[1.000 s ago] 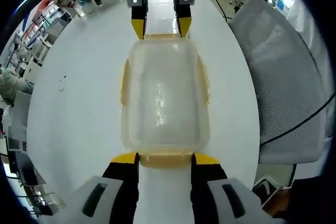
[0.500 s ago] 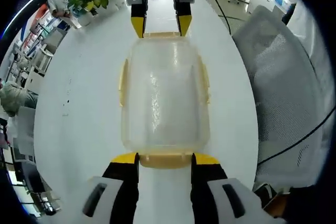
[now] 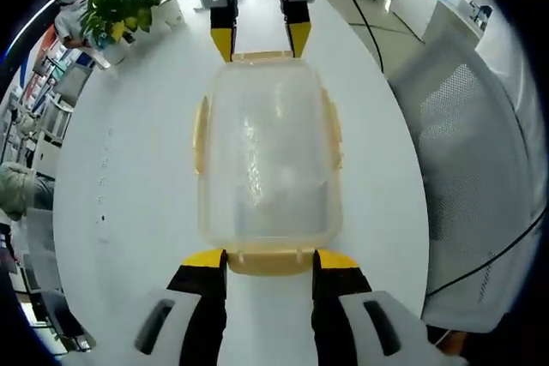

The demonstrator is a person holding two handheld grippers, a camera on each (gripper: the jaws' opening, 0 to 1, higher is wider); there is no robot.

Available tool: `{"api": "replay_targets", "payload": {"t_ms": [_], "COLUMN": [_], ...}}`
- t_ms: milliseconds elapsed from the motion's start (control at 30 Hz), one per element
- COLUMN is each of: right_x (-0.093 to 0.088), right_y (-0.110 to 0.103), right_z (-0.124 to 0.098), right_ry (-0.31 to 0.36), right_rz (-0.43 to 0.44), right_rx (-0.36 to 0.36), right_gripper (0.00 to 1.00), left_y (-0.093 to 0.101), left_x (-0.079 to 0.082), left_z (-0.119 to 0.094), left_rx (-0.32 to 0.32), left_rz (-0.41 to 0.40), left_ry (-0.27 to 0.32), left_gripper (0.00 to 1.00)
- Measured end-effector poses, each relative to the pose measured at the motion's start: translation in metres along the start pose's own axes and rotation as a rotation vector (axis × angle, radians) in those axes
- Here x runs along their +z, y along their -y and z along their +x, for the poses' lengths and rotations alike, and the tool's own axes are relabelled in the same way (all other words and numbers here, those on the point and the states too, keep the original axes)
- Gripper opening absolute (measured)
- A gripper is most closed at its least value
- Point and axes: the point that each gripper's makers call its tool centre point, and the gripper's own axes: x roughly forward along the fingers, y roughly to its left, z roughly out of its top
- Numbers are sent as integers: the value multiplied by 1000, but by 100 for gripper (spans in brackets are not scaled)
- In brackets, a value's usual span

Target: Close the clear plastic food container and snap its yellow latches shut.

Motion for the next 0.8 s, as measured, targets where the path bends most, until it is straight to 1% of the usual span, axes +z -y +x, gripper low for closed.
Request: {"api": "replay_targets", "payload": {"t_ms": [267, 367, 500, 633, 800], "right_x": [-25, -35, -44, -47, -49], "right_y": [-3, -5, -7, -7, -7], "right_z": [-2, -2, -1, 2, 6], "right_ry": [-3, -9, -11, -15, -15], "right_rz": [35, 49, 55, 56, 54], "right_rx": [8, 12, 22, 28, 38], "right_gripper": [36, 36, 36, 36, 36], "left_y": [-1, -2, 1, 1, 3], "left_x": [21, 28, 34, 35, 33], "left_z": [14, 19, 24, 29, 29], "left_rx": [-30, -32, -43, -48, -59], "left_rz": [29, 35, 30, 30, 19], "left_ry": [-10, -4, 9, 2, -8], "left_gripper": [32, 32, 32, 32, 32]}}
